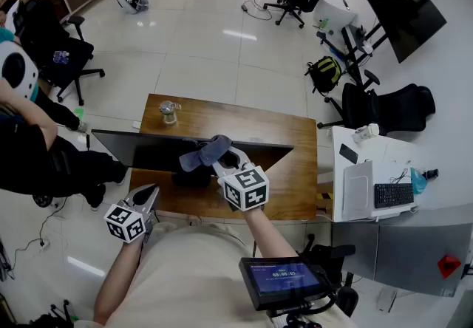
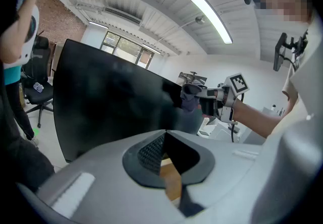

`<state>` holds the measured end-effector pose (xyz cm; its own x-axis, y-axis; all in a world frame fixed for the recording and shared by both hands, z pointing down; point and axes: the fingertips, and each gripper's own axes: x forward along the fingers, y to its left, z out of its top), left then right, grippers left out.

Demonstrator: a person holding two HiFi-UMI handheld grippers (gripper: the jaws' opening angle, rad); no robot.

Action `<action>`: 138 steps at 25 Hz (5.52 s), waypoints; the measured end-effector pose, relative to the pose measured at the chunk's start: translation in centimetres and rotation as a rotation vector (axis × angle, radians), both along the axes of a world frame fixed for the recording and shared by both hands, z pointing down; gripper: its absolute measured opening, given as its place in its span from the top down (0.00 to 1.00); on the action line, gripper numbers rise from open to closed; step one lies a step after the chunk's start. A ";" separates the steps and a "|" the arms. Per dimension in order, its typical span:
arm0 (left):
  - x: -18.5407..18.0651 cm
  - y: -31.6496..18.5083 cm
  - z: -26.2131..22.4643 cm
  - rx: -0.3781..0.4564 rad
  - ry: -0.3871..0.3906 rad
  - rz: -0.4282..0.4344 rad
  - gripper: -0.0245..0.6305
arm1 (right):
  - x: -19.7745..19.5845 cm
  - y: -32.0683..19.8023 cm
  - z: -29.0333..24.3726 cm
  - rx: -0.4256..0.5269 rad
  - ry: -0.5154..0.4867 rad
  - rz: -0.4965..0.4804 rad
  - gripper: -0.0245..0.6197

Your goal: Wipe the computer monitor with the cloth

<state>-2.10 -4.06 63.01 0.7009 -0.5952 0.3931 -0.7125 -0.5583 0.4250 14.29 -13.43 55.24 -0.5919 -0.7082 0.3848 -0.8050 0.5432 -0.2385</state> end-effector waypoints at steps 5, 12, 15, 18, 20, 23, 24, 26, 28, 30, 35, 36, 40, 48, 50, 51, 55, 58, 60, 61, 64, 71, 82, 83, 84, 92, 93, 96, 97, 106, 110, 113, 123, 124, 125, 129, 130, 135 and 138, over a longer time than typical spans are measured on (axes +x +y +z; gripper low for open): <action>-0.2 0.0 0.1 -0.003 -0.002 0.004 0.96 | 1.3 0.1 0.0 0.000 0.005 0.026 0.82; 0.0 0.1 0.0 0.000 -0.003 0.015 0.96 | 3.6 0.2 0.1 0.004 0.020 0.065 0.82; 0.0 0.0 -0.2 -0.001 -0.004 0.018 0.96 | 5.0 0.2 0.0 0.002 0.029 0.094 0.82; -0.1 0.1 -0.3 0.001 -0.007 0.018 0.96 | 6.6 0.3 0.1 0.001 0.038 0.122 0.82; -0.1 0.2 -0.4 0.003 -0.009 0.019 0.96 | 7.6 0.3 0.1 0.002 0.043 0.139 0.82; -0.1 0.6 -0.2 0.000 -0.009 0.018 0.96 | 9.1 0.6 0.2 0.000 0.050 0.166 0.82; -0.1 0.8 -0.1 -0.003 -0.008 0.017 0.96 | 9.7 0.7 0.3 0.000 0.054 0.176 0.82; -0.1 1.2 0.0 -0.005 -0.008 0.016 0.96 | 10.7 0.9 0.3 0.003 0.060 0.196 0.82; -0.4 1.3 0.1 -0.005 -0.010 0.012 0.96 | 11.6 0.9 0.3 0.006 0.064 0.214 0.82; -0.4 1.3 0.3 -0.009 -0.009 0.010 0.96 | 12.6 0.9 0.4 0.006 0.069 0.233 0.82; -0.2 1.8 0.3 -0.013 -0.007 0.008 0.96 | 15.0 1.3 0.4 0.008 0.079 0.282 0.82; -0.2 1.9 0.3 -0.012 -0.008 0.008 0.96 | 15.4 1.4 0.4 0.009 0.081 0.290 0.82; -0.3 2.1 0.1 -0.010 -0.011 0.009 0.96 | 16.9 1.5 0.4 0.011 0.090 0.320 0.82; -0.8 2.4 -0.5 -0.002 -0.012 0.009 0.96 | 17.9 1.3 0.2 0.007 0.129 0.335 0.82; -0.7 2.4 -0.5 0.001 -0.012 0.007 0.96 | 18.0 1.3 0.3 0.006 0.137 0.335 0.82; -0.7 2.4 -0.6 0.003 -0.011 0.006 0.96 | 18.2 1.4 0.3 0.005 0.140 0.337 0.82; -0.9 2.2 -0.8 0.013 -0.010 0.000 0.96 | 18.7 1.4 0.4 0.009 0.151 0.354 0.82; -1.2 2.1 -0.9 0.015 -0.010 -0.006 0.96 | 19.3 1.4 0.4 0.014 0.158 0.373 0.82; -1.3 2.0 -0.9 0.014 -0.009 -0.008 0.96 | 19.8 1.4 0.5 0.020 0.165 0.393 0.82; -1.4 2.0 -0.9 0.014 -0.009 -0.008 0.96 | 20.1 1.5 0.5 0.022 0.167 0.405 0.82; -1.4 2.0 -0.8 0.015 -0.008 -0.008 0.96 | 21.0 1.6 0.9 0.026 0.170 0.438 0.82; -1.1 1.6 -0.5 0.019 -0.008 -0.010 0.96 | 22.4 1.9 2.1 0.029 0.166 0.493 0.82; -1.0 1.1 0.1 0.013 -0.013 -0.017 0.96 | 22.9 2.4 6.6 -0.031 0.192 0.495 0.82; -1.0 1.1 0.1 0.013 -0.013 -0.018 0.96 | 23.0 2.5 7.0 -0.037 0.196 0.494 0.82; -1.0 1.0 0.2 0.013 -0.014 -0.019 0.96 | 23.0 2.6 7.4 -0.042 0.198 0.493 0.82; -1.0 0.1 0.4 0.006 -0.020 -0.019 0.96 | 22.7 2.8 10.7 -0.107 0.196 0.482 0.82; -1.0 -0.1 0.4 0.004 -0.021 -0.018 0.96 | 22.6 2.9 11.2 -0.116 0.195 0.480 0.82; -0.9 -0.3 0.6 0.000 -0.024 -0.016 0.96 | 22.4 3.1 12.6 -0.142 0.192 0.470 0.82; -0.8 -0.4 0.6 -0.002 -0.025 -0.016 0.96 | 22.3 3.2 13.0 -0.150 0.191 0.466 0.82; -0.7 -0.9 1.0 -0.014 -0.045 -0.017 0.96 | 22.3 4.1 17.5 -0.234 0.193 0.444 0.82; -0.8 -0.9 1.1 -0.023 -0.053 -0.022 0.96 | 22.4 4.5 19.4 -0.269 0.199 0.435 0.82; -0.9 -0.9 1.2 -0.031 -0.060 -0.022 0.96 | 22.3 4.9 20.8 -0.298 0.200 0.433 0.82; -1.0 -1.1 1.3 -0.051 -0.088 -0.028 0.96 | 22.2 5.8 26.1 -0.386 0.206 0.438 0.82; -1.0 -1.0 1.4 -0.055 -0.091 -0.028 0.96 | 22.2 6.0 26.7 -0.397 0.207 0.437 0.82; -1.1 -0.9 1.6 -0.058 -0.093 -0.029 0.96 | 22.2 6.2 27.4 -0.407 0.209 0.436 0.82; -1.5 -0.2 1.8 -0.053 -0.097 -0.048 0.96 | 22.2 6.4 29.2 -0.428 0.222 0.427 0.82; -1.6 -0.1 1.9 -0.052 -0.097 -0.054 0.96 | 22.3 6.4 29.5 -0.431 0.225 0.424 0.82; -2.5 0.7 2.0 -0.062 -0.089 -0.075 0.96 | 22.2 6.7 32.2 -0.469 0.252 0.404 0.82; -3.1 1.1 2.2 -0.068 -0.083 -0.084 0.96 | 22.3 7.1 33.9 -0.500 0.273 0.399 0.81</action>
